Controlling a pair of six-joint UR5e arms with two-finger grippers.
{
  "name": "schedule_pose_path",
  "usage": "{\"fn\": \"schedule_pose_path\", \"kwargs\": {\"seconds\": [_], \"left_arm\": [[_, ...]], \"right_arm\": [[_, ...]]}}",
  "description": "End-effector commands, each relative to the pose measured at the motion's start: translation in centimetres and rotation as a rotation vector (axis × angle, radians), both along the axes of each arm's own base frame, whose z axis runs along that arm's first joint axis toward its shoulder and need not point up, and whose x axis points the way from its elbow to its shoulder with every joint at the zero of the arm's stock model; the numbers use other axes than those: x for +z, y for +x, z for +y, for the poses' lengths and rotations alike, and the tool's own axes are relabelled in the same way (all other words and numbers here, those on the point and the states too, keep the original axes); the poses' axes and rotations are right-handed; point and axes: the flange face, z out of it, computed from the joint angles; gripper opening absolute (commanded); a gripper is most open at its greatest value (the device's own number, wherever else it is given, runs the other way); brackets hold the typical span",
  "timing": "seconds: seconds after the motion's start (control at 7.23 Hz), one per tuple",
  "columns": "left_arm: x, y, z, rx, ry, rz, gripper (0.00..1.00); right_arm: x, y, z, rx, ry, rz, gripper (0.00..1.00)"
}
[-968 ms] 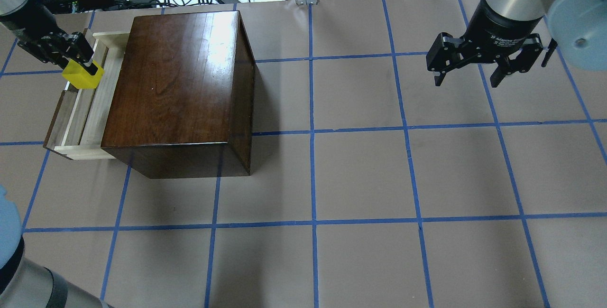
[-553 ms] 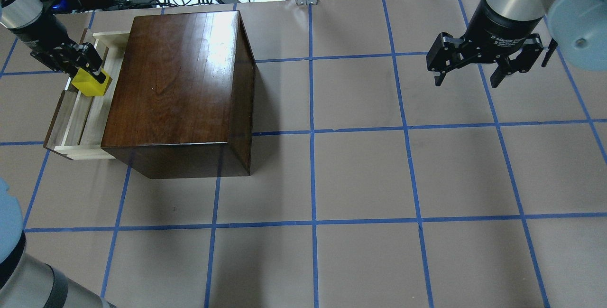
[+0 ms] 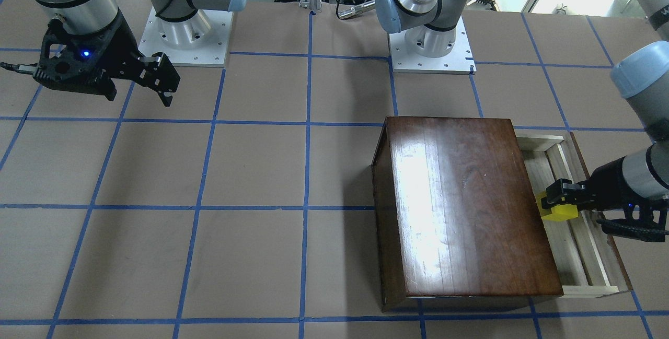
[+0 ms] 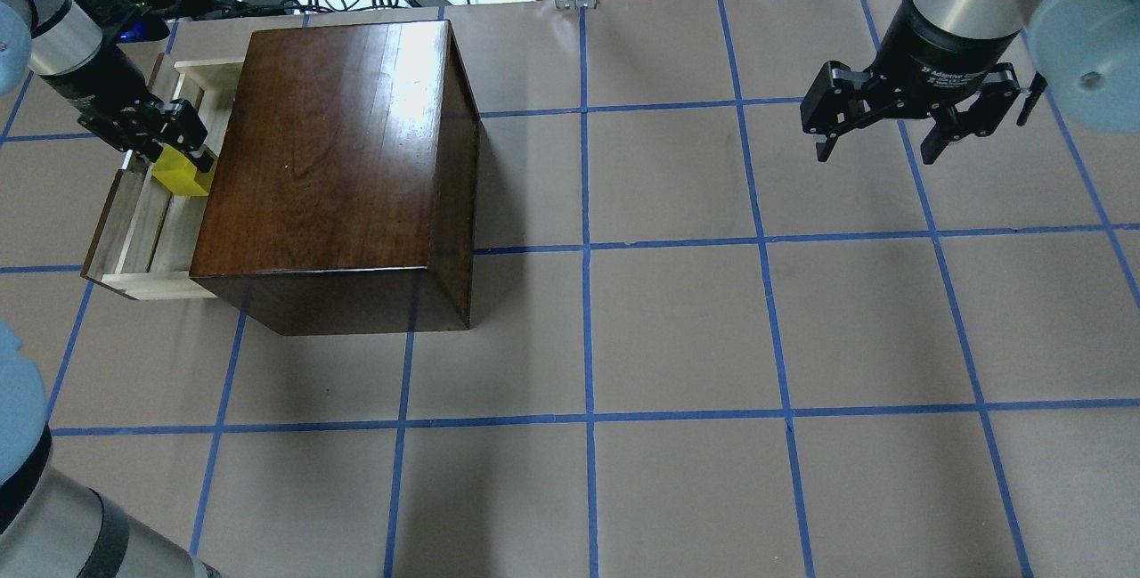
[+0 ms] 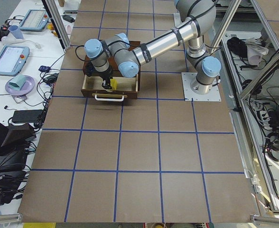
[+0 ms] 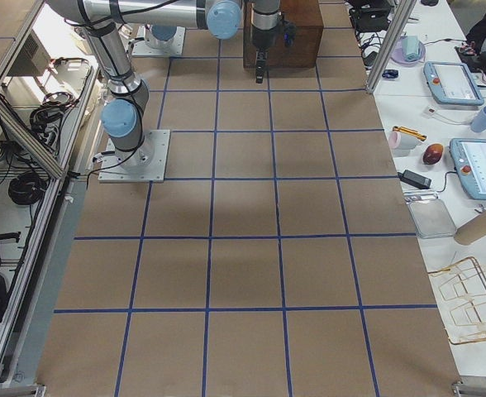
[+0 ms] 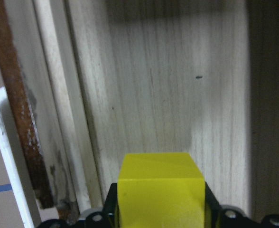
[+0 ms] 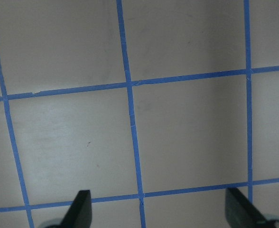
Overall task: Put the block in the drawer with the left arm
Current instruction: 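Carry the yellow block over the open drawer and lower it in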
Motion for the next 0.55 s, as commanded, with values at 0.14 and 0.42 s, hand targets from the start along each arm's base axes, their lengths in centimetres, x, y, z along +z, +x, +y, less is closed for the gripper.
{"fn": "schedule_pose_path", "kwargs": {"seconds": [0.14,0.42], "left_arm": [[-0.1,0.0,-0.1,0.004,0.0,0.001,1.0],[1.1,0.0,0.0,0.005,-0.019,-0.009,1.0]], "right_arm": [[0.0,0.0,0.0,0.0,0.0,0.0,1.0],[0.0,0.0,0.0,0.0,0.0,0.0,1.0]]}}
